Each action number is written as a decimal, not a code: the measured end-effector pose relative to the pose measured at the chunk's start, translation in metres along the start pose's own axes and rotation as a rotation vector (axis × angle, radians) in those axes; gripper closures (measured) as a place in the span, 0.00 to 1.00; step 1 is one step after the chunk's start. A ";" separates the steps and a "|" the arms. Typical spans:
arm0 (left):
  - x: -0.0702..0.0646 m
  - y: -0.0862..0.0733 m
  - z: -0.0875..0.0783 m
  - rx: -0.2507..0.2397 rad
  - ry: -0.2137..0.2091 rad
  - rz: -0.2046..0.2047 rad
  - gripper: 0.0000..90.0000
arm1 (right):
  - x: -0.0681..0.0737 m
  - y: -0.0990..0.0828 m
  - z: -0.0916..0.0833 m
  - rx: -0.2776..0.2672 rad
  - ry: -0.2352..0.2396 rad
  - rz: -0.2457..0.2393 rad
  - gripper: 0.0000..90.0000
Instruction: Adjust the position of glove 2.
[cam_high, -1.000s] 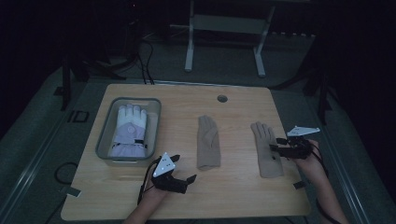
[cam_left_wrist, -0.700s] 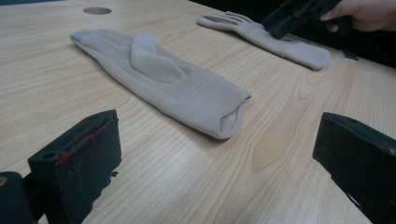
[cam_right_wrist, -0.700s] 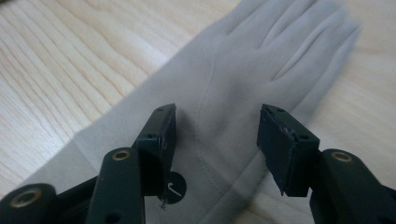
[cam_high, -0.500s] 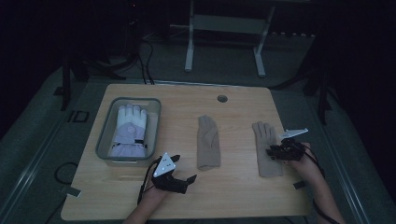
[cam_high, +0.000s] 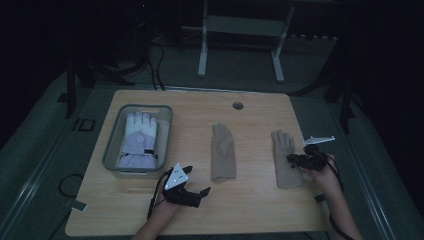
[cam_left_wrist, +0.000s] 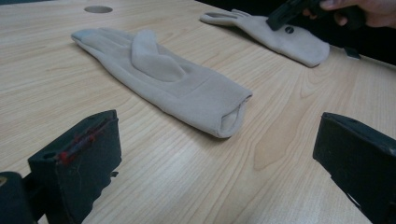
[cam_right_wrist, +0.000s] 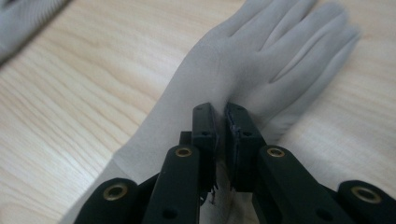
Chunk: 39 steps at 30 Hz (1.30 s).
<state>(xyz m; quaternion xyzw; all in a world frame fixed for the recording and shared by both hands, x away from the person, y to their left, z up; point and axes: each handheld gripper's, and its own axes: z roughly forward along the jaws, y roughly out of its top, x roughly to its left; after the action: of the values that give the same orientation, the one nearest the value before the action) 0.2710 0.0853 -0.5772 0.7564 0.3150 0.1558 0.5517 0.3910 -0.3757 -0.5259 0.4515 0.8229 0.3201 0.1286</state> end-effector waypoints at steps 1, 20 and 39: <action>0.000 0.000 0.000 0.000 0.000 0.000 0.01 | 0.000 0.000 0.000 0.000 0.000 0.000 0.92; -0.002 0.000 -0.001 0.000 0.012 0.007 0.01 | 0.039 0.052 -0.042 -0.206 -0.048 -0.023 0.92; -0.003 0.000 0.000 0.008 0.012 0.021 0.01 | 0.123 0.113 0.008 -0.277 0.074 0.018 0.92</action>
<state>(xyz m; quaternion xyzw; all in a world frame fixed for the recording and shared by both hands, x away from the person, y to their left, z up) 0.2684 0.0835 -0.5770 0.7611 0.3110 0.1649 0.5449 0.4013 -0.2269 -0.4497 0.4248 0.7710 0.4480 0.1563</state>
